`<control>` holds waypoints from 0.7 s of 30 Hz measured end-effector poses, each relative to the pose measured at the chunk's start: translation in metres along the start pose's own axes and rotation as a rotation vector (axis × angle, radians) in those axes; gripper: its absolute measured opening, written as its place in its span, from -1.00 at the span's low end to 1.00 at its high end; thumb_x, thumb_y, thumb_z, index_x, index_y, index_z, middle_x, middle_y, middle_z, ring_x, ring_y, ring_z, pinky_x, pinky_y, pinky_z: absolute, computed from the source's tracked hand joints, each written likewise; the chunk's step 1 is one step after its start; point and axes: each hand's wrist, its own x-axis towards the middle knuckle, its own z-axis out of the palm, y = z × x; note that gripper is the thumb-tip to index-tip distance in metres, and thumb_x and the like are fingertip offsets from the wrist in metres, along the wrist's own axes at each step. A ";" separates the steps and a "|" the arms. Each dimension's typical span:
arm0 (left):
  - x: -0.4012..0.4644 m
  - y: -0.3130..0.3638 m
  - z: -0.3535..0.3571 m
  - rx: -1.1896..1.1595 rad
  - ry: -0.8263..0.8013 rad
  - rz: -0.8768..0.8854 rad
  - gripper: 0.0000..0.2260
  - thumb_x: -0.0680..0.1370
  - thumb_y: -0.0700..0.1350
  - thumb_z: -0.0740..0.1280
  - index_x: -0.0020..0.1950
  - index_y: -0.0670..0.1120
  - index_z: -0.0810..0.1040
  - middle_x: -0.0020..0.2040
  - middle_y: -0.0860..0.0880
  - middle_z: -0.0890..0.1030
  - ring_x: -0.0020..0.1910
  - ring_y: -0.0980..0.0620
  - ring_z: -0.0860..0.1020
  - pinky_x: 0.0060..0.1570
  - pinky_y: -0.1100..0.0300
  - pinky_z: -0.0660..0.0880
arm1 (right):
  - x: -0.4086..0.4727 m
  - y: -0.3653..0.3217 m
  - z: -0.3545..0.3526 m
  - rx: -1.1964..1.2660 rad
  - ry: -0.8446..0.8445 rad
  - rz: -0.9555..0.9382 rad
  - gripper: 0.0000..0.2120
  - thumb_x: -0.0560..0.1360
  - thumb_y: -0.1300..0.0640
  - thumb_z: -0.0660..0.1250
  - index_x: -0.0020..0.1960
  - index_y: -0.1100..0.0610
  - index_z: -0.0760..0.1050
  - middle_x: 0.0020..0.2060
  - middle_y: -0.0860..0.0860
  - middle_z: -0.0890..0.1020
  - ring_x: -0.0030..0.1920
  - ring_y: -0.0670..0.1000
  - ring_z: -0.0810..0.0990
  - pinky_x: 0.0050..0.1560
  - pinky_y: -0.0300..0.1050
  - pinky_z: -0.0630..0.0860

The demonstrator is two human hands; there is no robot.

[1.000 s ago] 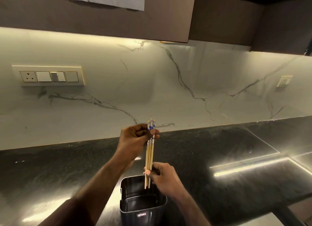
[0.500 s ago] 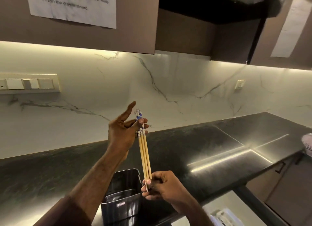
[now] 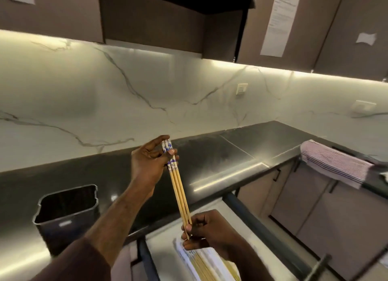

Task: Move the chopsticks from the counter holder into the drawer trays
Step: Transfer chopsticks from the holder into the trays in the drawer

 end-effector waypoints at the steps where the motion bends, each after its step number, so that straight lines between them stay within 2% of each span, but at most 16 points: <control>1: -0.009 -0.005 0.016 -0.012 0.000 -0.008 -0.65 0.42 -0.30 0.45 0.11 0.04 0.62 -0.06 -0.13 0.72 -0.15 -0.07 0.71 -0.08 -0.06 0.64 | -0.011 0.006 -0.017 -0.004 0.021 0.007 -0.90 0.51 0.28 0.38 -0.05 0.28 0.66 -0.21 0.16 0.72 -0.19 0.10 0.71 -0.04 -0.02 0.66; 5: -0.042 -0.027 0.088 -0.032 -0.005 -0.065 -0.65 0.42 -0.31 0.46 0.15 -0.01 0.61 -0.14 -0.09 0.73 -0.16 -0.04 0.71 -0.13 0.02 0.66 | -0.058 0.033 -0.088 -0.007 0.081 0.012 -0.89 0.51 0.29 0.39 -0.15 0.23 0.69 -0.23 0.17 0.71 -0.24 0.10 0.69 -0.06 0.00 0.66; 10: -0.070 -0.052 0.152 -0.044 -0.012 -0.114 -0.62 0.44 -0.30 0.45 0.19 0.02 0.58 -0.10 -0.09 0.72 -0.13 -0.02 0.71 -0.12 0.07 0.65 | -0.089 0.058 -0.147 -0.036 0.126 0.042 -0.88 0.51 0.28 0.39 -0.17 0.24 0.68 -0.27 0.16 0.69 -0.30 0.10 0.66 -0.12 0.00 0.66; 14: -0.079 -0.073 0.182 0.002 -0.031 -0.130 -0.58 0.46 -0.30 0.42 0.27 0.00 0.53 -0.06 -0.09 0.70 -0.13 0.02 0.71 -0.15 0.12 0.65 | -0.096 0.075 -0.175 -0.028 0.160 0.072 -0.88 0.52 0.26 0.38 -0.15 0.23 0.67 -0.27 0.16 0.69 -0.28 0.11 0.67 -0.16 0.00 0.67; 18: -0.077 -0.100 0.200 0.036 -0.027 -0.163 -0.55 0.47 -0.31 0.41 0.30 0.01 0.50 0.02 -0.12 0.68 -0.08 0.01 0.70 -0.06 0.05 0.64 | -0.087 0.091 -0.192 -0.050 0.202 0.112 -0.85 0.53 0.26 0.37 -0.19 0.20 0.66 -0.32 0.12 0.69 -0.31 0.08 0.67 -0.23 -0.08 0.64; 21: -0.072 -0.129 0.205 0.052 -0.018 -0.191 -0.50 0.48 -0.31 0.40 0.37 0.03 0.44 0.09 -0.12 0.66 -0.01 0.00 0.68 -0.04 0.08 0.63 | -0.070 0.104 -0.203 -0.058 0.214 0.150 -0.80 0.53 0.29 0.35 -0.25 0.20 0.65 -0.35 0.12 0.67 -0.33 0.08 0.64 -0.25 -0.10 0.62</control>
